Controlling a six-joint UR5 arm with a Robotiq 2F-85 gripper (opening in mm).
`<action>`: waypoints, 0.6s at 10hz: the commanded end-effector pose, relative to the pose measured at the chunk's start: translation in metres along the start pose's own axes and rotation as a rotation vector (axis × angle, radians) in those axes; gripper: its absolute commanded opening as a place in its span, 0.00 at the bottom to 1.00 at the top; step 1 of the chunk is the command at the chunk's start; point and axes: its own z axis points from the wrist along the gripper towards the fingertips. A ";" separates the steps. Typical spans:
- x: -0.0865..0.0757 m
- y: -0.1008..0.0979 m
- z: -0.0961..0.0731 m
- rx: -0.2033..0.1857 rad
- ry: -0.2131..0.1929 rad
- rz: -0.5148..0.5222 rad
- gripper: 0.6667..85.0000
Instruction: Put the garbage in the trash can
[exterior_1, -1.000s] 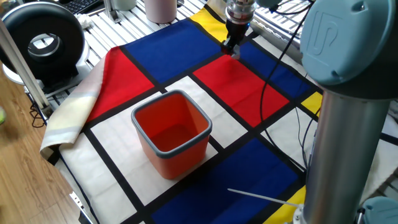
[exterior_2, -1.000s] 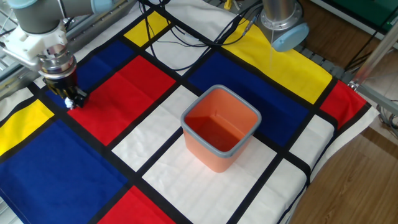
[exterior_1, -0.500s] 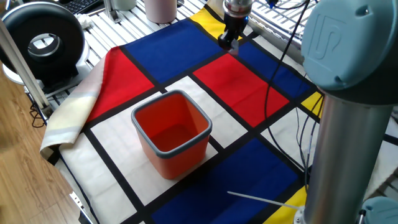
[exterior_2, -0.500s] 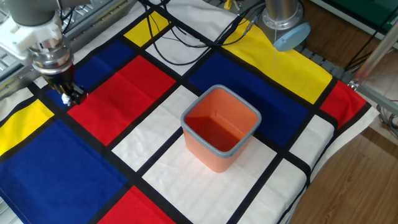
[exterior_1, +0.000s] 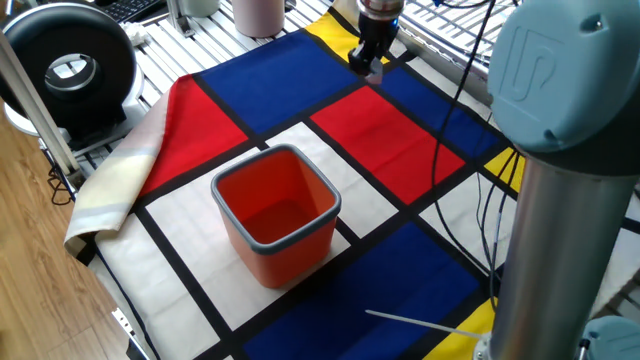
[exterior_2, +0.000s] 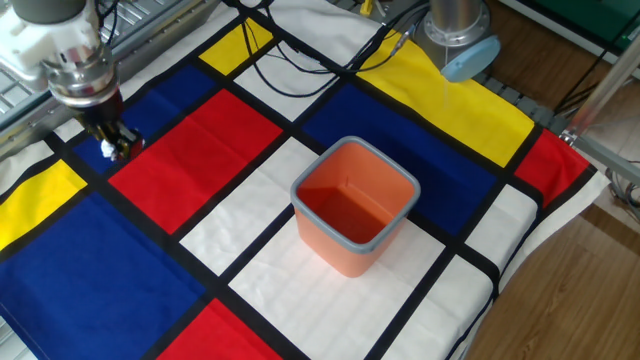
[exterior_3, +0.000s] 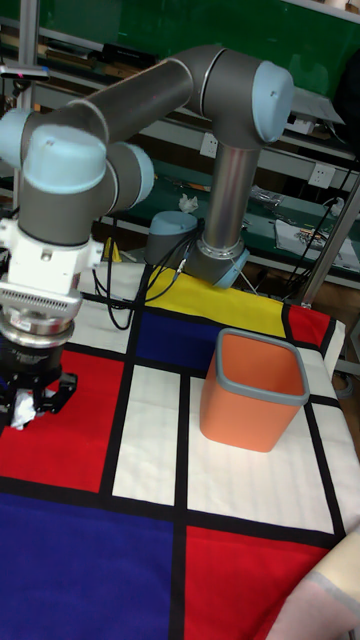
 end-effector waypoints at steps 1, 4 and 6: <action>0.009 0.012 -0.028 -0.009 0.004 0.032 0.00; 0.016 0.014 -0.039 -0.001 0.001 0.045 0.00; 0.023 0.023 -0.047 0.008 0.007 0.063 0.00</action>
